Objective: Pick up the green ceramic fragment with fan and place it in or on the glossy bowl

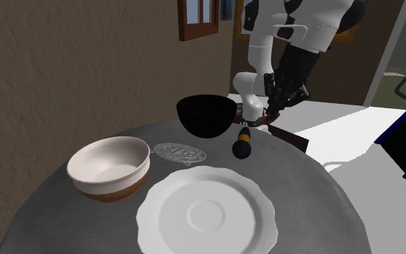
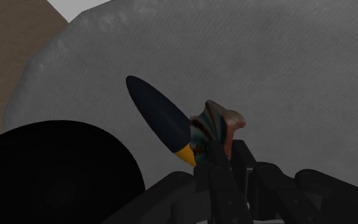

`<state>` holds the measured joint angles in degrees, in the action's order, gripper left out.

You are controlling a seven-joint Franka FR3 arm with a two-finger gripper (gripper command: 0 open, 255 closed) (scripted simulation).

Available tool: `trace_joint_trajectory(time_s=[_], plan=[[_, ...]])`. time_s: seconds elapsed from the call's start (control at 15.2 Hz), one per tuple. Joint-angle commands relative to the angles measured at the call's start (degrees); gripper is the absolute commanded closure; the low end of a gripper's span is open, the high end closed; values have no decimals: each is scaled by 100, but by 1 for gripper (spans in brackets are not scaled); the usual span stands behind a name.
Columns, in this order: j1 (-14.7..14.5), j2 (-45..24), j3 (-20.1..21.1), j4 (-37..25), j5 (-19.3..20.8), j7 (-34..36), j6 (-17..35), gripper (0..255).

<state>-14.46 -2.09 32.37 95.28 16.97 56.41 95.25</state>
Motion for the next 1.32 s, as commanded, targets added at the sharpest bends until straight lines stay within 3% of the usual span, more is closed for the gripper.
trace_joint_trajectory(time_s=[0.0, 0.92, 1.25], plan=[[-10, -38, 7, -199, 16, -31, -167, 255], [-159, -394, 89, -1627, 221, -173, -1303, 255], [351, 132, -290, -1048, -69, -946, -936, 255]])
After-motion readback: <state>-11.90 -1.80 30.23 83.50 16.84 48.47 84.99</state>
